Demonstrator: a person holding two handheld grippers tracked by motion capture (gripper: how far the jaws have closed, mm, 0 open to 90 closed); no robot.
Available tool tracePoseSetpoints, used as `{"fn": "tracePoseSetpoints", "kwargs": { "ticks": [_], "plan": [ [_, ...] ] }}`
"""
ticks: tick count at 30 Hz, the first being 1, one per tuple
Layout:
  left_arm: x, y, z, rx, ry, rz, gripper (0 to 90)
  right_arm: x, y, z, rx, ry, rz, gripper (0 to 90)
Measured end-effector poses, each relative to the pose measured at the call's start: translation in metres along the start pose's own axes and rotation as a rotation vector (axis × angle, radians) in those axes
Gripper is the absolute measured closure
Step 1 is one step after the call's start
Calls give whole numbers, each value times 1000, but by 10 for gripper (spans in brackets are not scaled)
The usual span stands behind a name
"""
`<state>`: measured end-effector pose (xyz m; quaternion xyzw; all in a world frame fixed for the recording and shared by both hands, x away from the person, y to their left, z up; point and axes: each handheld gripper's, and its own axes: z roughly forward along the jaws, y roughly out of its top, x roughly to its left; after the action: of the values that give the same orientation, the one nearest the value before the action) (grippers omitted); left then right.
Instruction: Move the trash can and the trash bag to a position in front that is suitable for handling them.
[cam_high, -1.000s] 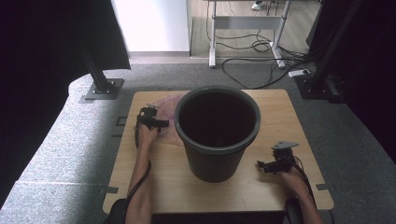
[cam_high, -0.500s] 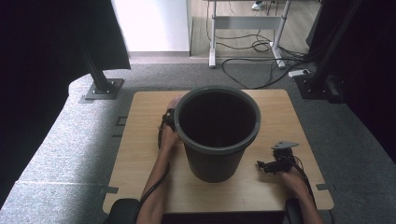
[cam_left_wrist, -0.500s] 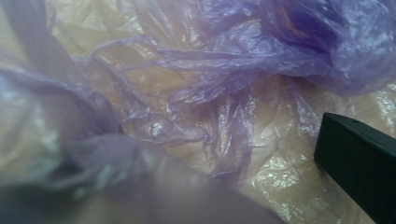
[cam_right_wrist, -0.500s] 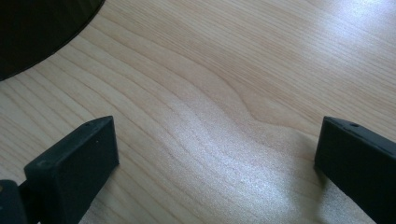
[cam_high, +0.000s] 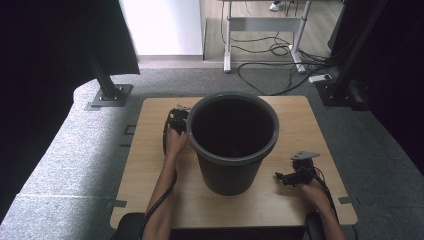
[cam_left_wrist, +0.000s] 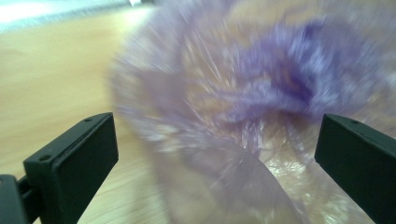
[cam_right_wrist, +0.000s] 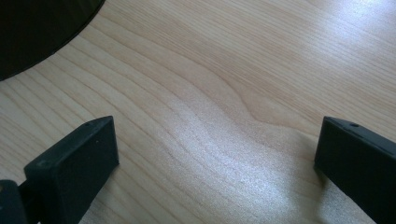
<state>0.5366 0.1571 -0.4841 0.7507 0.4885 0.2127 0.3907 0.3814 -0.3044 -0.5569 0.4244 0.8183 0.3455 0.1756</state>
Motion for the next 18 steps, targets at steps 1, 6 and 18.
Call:
{"fn": "tracePoseSetpoints", "kwargs": {
  "ticks": [1,6,18],
  "plan": [
    [1,2,-9,-12,4,2,0,0,0,0,0,0,0,0],
    [9,-4,-50,-10,64,40,0,0,1,0,7,3,-2,0],
    [19,-118,-82,102,109,20,0,-14,38,14,-21,-5,12,0]
  ]
}}
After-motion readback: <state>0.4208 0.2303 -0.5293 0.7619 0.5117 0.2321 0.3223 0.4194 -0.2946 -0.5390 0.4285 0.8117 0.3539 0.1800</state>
